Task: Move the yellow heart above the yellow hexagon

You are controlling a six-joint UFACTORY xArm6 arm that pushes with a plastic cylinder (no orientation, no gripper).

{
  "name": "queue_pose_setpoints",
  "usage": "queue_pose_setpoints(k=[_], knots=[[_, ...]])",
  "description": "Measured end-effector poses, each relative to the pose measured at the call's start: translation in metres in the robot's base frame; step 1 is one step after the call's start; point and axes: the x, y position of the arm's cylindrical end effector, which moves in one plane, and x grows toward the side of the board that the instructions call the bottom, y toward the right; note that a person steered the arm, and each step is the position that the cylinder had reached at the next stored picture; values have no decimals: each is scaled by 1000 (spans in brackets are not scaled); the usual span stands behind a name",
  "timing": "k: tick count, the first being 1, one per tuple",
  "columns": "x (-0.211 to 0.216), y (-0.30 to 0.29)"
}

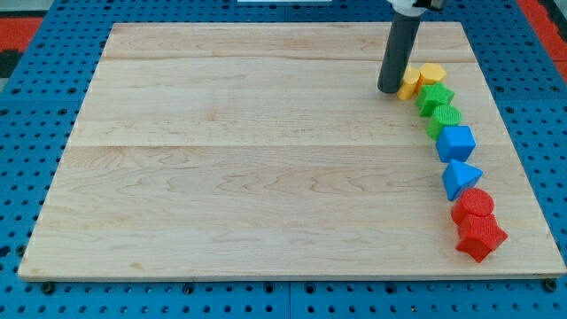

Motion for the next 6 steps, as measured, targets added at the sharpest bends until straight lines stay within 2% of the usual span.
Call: queue_pose_setpoints(k=[2, 3, 4, 5, 6], knots=[[-52, 9], [-94, 30], [-86, 82], [-68, 83], [-74, 6]])
